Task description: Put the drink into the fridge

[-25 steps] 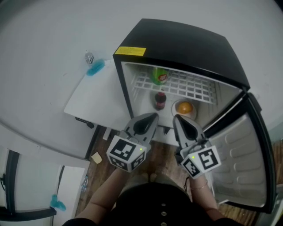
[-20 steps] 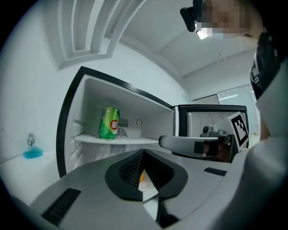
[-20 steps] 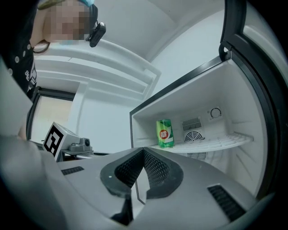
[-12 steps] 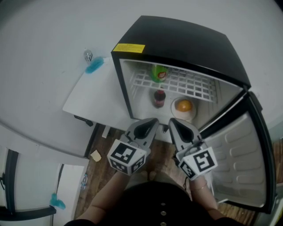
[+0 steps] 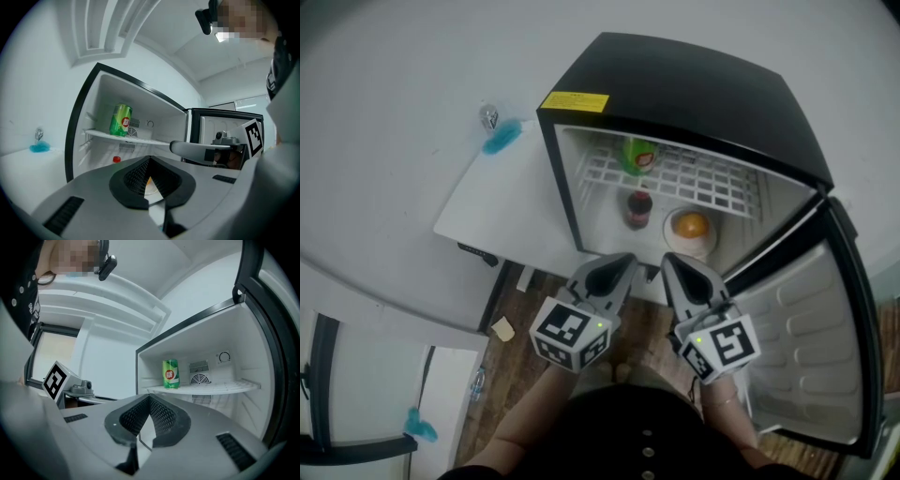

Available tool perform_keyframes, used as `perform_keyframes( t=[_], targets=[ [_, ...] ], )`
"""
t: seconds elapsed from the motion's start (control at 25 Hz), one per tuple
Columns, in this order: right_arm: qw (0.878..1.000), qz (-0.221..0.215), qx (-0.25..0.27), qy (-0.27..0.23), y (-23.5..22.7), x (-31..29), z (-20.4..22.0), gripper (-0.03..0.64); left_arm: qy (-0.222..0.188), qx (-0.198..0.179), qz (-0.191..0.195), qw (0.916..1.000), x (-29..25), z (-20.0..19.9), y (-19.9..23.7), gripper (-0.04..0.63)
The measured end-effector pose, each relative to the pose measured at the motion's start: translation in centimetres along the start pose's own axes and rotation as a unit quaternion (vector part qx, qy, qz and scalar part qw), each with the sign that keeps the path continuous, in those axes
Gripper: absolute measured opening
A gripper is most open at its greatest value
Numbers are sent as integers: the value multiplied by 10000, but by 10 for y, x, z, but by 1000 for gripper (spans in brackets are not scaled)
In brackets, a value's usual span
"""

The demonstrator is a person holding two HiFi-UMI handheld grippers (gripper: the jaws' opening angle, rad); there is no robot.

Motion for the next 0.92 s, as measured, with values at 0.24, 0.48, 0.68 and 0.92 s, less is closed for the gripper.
perform_keyframes(
  t=[0.24,0.48,0.68,0.92],
  targets=[
    [9999,42,-93,62,-1,3,7,8,59,-40,68,10000,-3,0,-3,6],
    [9997,122,-152,115,-5,3,12,8,113,159,144,9997,-3,5,-3,6],
    [9997,114,-149,130,-3,2,12,8,123,243,121,9996,-2,10,-1,6],
    [9998,100,-113,137,1,-2,12,8,109,308,33,9995,3,11,6,6]
  ],
)
Point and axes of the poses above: the fingertips, and each gripper's own axes: x backward along the fingers, y to its left, z out of its underside, the point moved 2 cm from there along x, backward along the fingers, and after that the axes turned 4 degrees about z, right-handed, at the moved point
